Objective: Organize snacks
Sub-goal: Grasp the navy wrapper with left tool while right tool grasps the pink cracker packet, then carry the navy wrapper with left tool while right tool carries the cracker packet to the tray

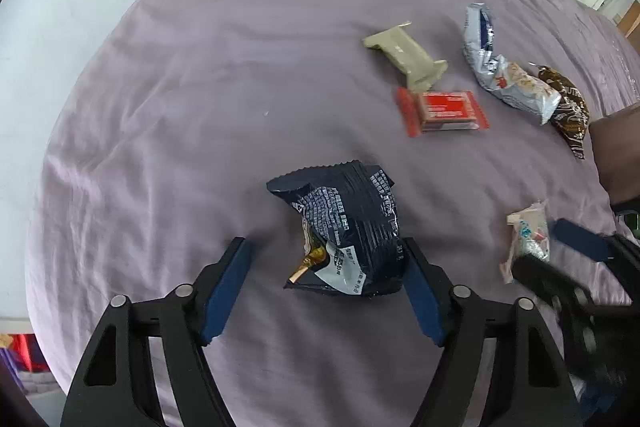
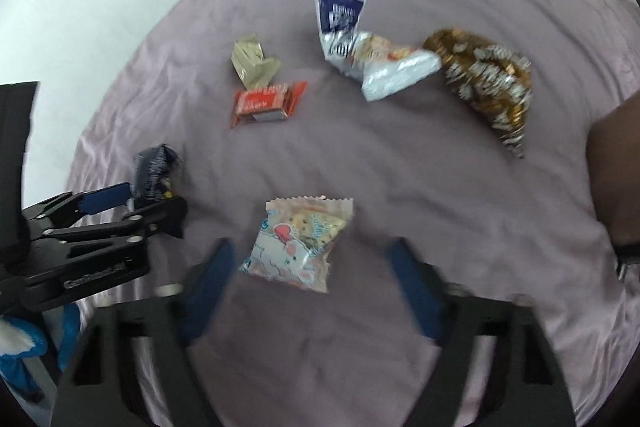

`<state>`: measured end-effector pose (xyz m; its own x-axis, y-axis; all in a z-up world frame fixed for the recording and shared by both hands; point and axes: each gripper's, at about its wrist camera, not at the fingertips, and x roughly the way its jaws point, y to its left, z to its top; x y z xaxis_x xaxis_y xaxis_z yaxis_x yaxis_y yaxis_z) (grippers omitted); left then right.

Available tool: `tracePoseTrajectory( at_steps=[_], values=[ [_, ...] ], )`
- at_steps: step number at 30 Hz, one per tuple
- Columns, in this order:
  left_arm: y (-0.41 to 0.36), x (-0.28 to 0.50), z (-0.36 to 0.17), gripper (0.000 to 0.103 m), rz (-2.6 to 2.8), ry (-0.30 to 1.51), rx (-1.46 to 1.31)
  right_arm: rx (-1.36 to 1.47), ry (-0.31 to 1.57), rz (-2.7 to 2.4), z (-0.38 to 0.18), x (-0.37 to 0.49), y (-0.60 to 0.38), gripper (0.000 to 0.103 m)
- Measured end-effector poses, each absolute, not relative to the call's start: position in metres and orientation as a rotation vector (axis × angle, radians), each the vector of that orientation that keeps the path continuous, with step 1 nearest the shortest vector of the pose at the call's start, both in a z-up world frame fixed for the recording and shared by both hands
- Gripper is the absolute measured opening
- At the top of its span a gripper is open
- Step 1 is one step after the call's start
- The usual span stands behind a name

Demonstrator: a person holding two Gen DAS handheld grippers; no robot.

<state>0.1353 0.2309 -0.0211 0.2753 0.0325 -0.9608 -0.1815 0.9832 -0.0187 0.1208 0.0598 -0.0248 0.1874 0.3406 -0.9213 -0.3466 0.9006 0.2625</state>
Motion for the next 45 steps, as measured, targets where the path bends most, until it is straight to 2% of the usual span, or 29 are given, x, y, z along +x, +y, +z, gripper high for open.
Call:
tracePoseTrajectory(
  at_steps=[5, 8, 9, 11, 17, 29, 45],
  values=[
    [0.238, 0.144, -0.026, 0.064, 0.131, 1.322, -0.153, -0.016, 1.339, 0.467, -0.032, 0.123, 0.066, 0.023],
    [0.241, 0.151, -0.030, 0.058, 0.133, 1.343, -0.171, -0.019, 1.363, 0.469, -0.036, 0.128, 0.071, 0.001],
    [0.242, 0.153, -0.032, 0.054, 0.132, 1.348, -0.178, -0.018, 1.373, 0.470, -0.038, 0.131, 0.074, 0.000],
    [0.243, 0.161, -0.036, 0.048, 0.134, 1.357, -0.193, -0.018, 1.392, 0.483, -0.039, 0.134, 0.073, 0.000],
    [0.247, 0.168, -0.036, 0.040, 0.143, 1.362, -0.215, -0.022, 1.427, 0.546, -0.028, 0.134, 0.065, 0.000],
    [0.227, 0.150, 0.008, 0.039, 0.169, 1.333, -0.161, -0.148, 1.379, 0.613, 0.022, 0.115, 0.035, 0.000],
    [0.105, 0.112, 0.062, 0.039, -0.075, 1.299, 0.098, -0.143, 1.389, 0.497, 0.052, 0.064, -0.074, 0.000]
  ],
)
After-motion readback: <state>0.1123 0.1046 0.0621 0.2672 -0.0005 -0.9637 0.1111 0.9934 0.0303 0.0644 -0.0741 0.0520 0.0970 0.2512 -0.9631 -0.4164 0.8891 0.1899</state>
